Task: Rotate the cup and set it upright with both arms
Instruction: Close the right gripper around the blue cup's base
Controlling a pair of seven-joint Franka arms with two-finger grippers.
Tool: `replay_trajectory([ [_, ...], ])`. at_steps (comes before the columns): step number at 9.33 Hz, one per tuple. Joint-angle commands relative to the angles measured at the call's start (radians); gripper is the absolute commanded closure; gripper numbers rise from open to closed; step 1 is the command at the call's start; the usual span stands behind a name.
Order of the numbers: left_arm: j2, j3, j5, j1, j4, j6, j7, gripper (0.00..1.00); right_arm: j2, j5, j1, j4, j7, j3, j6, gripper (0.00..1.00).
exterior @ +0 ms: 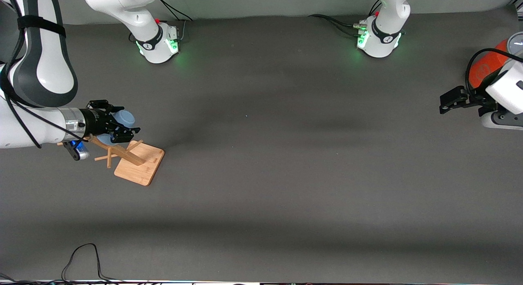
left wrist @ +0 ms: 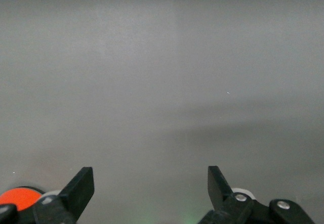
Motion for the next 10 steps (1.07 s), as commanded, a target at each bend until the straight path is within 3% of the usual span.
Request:
replay_trajectory([
  [1,-0.010,0.001,-0.011,-0.008,0.007,-0.012,0.012,0.00,-0.003,0.011,-0.006,-0.010,-0.059,-0.021,0.011,0.19],
  [2,-0.008,0.001,-0.009,-0.007,0.007,-0.014,0.014,0.00,0.002,0.011,-0.006,-0.010,-0.059,-0.023,0.012,0.26],
  [7,-0.007,0.001,-0.008,-0.007,0.007,-0.001,0.012,0.00,-0.001,0.023,-0.006,0.007,-0.073,-0.023,0.008,1.00],
  [10,-0.011,0.001,-0.006,-0.008,0.010,0.018,0.012,0.00,0.000,0.051,-0.003,0.038,-0.054,-0.023,-0.001,1.00],
])
